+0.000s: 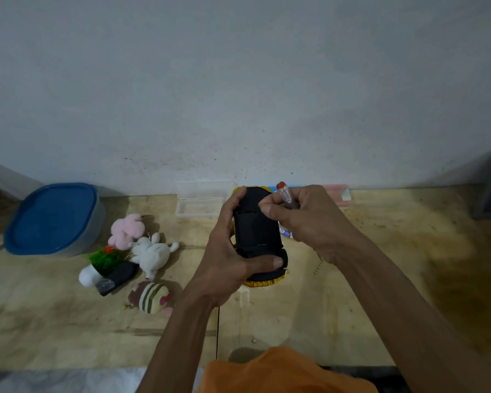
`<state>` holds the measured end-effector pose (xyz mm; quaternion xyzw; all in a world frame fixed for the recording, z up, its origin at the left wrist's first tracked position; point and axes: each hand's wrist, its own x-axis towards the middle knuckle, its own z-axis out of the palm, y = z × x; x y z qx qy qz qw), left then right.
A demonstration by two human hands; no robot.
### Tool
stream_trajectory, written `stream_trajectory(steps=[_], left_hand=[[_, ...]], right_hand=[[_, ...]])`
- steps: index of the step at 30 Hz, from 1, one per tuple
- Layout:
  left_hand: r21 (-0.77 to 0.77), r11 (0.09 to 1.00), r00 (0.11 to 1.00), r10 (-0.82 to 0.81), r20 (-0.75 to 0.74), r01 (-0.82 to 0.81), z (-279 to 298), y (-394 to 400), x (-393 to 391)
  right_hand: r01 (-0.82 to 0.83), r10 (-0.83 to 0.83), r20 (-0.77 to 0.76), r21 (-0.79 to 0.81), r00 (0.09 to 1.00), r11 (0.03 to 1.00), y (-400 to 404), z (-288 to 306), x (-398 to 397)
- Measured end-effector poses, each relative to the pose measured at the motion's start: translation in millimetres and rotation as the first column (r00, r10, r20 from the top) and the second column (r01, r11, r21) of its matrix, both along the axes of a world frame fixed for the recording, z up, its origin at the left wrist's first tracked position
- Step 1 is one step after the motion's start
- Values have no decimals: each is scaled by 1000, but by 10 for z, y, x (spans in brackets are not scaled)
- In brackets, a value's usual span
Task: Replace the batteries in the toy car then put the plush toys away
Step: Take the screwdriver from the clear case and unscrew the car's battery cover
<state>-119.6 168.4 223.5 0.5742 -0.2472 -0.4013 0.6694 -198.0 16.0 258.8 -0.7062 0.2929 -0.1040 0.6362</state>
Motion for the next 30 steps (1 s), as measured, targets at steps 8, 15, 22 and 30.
stream_trajectory(steps=[8,15,22,30], left_hand=[[30,1000,1000,9,11,-9,-138,-48,-36],[113,990,995,86,-47,-80,-403,-71,-125],[227,960,979,187,-85,-164,-792,-19,-359],[303,934,973,220,-72,-189,-1048,31,-531]], right_hand=[[105,-106,4,46,994,993,-111,-115,-62],[209,-208,-28,71,978,975,-472,-365,-325],[241,-236,-193,2,953,971,-753,-1257,-530],[193,-202,-410,-64,890,979,-531,-2439,-355]])
